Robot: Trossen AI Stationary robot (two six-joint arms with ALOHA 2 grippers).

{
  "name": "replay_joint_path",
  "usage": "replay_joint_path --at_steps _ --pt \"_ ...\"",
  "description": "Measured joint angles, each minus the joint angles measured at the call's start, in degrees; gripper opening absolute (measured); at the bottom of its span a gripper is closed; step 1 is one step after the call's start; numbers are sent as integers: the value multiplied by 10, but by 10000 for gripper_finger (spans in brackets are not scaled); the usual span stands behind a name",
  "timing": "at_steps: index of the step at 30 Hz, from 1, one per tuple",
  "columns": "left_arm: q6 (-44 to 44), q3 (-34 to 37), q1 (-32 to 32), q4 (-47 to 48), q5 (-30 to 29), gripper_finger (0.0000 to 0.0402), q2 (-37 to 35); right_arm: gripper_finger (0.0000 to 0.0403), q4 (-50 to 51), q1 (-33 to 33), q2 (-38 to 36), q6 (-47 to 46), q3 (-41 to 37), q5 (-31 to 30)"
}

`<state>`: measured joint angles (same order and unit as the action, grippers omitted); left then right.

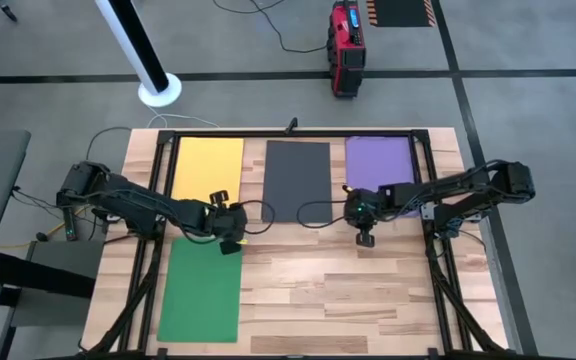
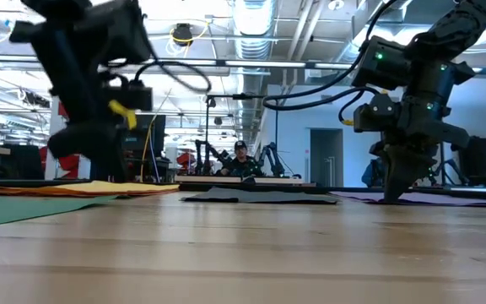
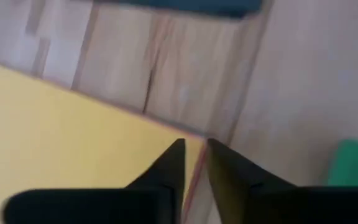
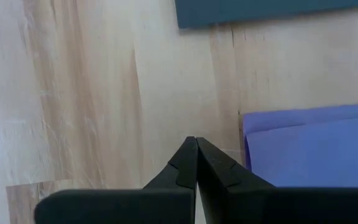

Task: Organize paper
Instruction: Move the yellow paper to the bottom right of the table

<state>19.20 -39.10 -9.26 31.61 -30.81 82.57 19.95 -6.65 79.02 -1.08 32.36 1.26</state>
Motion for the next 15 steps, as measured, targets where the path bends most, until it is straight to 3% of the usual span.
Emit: replay_joint_path --at_steps 3,9,15 --pt "-21 -17 0 1 27 12 -18 0 -7 10 0 0 0 4" --pt "-23 6 12 2 36 1 -46 0 -64 34 0 0 0 4" --pt "-6 77 15 -155 73 1 -75 0 -178 51 0 3 0 23"
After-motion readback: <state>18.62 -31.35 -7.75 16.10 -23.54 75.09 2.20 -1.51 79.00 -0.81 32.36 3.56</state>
